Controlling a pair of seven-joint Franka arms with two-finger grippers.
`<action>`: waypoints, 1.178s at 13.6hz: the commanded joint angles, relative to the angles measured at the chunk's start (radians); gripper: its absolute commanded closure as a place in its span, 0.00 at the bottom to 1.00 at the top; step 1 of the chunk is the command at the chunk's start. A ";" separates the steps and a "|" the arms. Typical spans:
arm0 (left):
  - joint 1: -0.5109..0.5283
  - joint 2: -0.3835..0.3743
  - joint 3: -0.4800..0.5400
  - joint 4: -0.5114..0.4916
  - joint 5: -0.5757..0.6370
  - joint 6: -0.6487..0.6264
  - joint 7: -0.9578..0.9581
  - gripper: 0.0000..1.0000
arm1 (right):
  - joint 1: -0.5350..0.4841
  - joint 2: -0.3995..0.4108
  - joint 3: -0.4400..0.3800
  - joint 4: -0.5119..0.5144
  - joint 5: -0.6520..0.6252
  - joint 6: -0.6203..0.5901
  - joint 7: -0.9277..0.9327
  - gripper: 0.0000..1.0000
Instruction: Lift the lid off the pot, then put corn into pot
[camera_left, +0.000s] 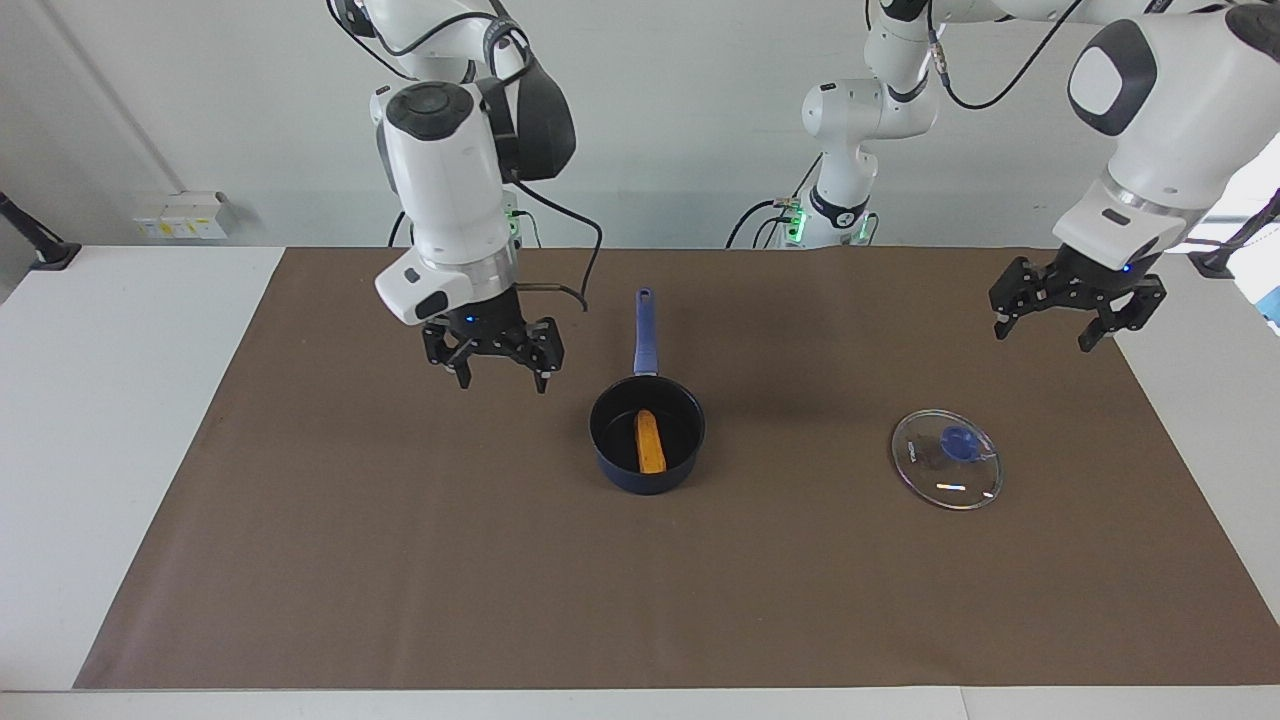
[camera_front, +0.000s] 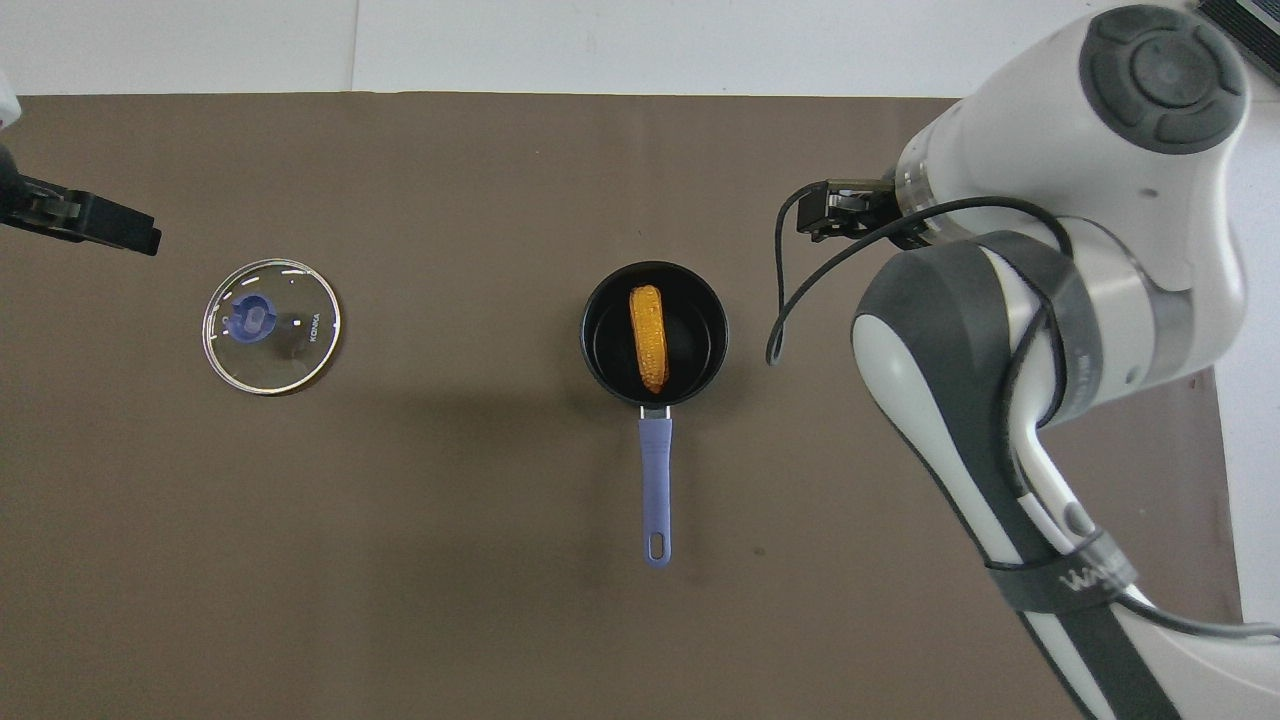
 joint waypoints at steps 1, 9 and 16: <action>-0.023 -0.088 0.007 -0.002 0.020 -0.074 -0.044 0.00 | -0.081 -0.070 0.011 -0.033 0.002 -0.049 -0.107 0.00; -0.032 -0.177 0.007 -0.024 0.004 -0.215 -0.051 0.00 | -0.238 -0.210 0.011 -0.033 0.006 -0.236 -0.317 0.00; -0.037 -0.192 0.008 -0.045 0.004 -0.227 -0.051 0.00 | -0.299 -0.219 0.008 -0.030 0.025 -0.329 -0.359 0.00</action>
